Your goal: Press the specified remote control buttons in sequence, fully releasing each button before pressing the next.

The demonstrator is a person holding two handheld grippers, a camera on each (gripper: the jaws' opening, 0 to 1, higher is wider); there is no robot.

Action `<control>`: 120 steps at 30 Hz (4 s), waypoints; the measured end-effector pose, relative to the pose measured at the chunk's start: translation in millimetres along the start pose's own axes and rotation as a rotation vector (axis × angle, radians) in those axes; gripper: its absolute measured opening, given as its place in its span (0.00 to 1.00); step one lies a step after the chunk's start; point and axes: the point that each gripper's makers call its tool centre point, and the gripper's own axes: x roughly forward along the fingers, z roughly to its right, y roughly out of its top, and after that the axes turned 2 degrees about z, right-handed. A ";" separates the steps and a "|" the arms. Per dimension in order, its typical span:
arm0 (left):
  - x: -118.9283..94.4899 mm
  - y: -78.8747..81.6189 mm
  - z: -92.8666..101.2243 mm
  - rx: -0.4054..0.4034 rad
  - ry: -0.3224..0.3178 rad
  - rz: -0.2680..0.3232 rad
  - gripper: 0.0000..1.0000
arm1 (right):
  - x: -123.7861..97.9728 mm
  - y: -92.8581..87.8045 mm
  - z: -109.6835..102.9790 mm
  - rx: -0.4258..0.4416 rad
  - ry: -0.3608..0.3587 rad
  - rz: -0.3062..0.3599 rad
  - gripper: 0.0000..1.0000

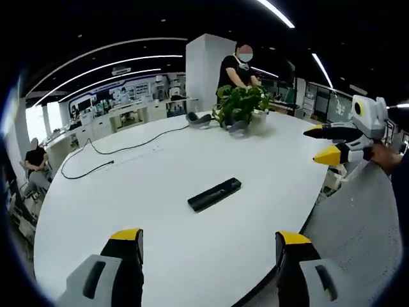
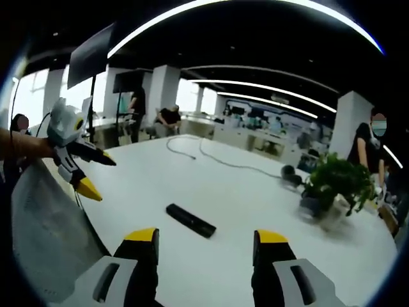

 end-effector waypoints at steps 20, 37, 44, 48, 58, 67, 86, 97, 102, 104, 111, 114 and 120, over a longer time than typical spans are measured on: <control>42.5 -30.1 9.3 0.179 -0.192 -0.222 0.80 | 1.4 -2.4 -1.2 -0.005 0.006 -0.013 0.55; 88.9 -16.1 15.9 0.216 -0.330 -0.277 0.75 | 0.9 -5.0 0.8 0.004 -0.002 -0.023 0.54; 104.1 -9.2 22.9 0.078 -0.363 -0.241 0.72 | 0.7 -6.6 1.7 0.001 -0.005 -0.030 0.52; 114.2 -6.7 20.6 0.027 -0.364 -0.230 0.70 | 0.8 -6.0 1.0 0.001 -0.001 -0.027 0.52; 130.4 -1.4 12.3 0.033 -0.363 -0.234 0.69 | 1.4 -8.3 0.2 0.001 0.004 -0.039 0.50; 142.3 -1.2 6.4 0.043 -0.380 -0.251 0.69 | 1.7 -10.6 1.0 -0.001 0.001 -0.051 0.48; 166.2 -10.9 6.7 0.066 -0.415 -0.297 0.68 | 2.9 -16.1 0.7 -0.004 0.003 -0.079 0.45; 184.4 -9.6 2.0 0.061 -0.423 -0.304 0.68 | 3.5 -19.4 1.7 0.005 0.002 -0.093 0.43; 190.4 -12.6 1.8 0.086 -0.431 -0.322 0.68 | 3.6 -20.4 1.3 0.004 0.005 -0.098 0.43; 192.3 -13.3 2.7 0.099 -0.433 -0.327 0.68 | 3.6 -20.6 0.9 0.002 0.006 -0.100 0.42; 198.1 -12.6 3.3 0.160 -0.426 -0.327 0.65 | 3.4 -20.6 -0.5 -0.003 0.011 -0.102 0.42; 200.7 -14.6 -3.9 0.228 -0.403 -0.338 0.57 | 3.5 -20.5 -1.2 -0.004 0.013 -0.102 0.41; 200.2 -20.3 -5.8 0.383 -0.396 -0.349 0.54 | 3.8 -20.6 -2.1 -0.006 0.017 -0.104 0.41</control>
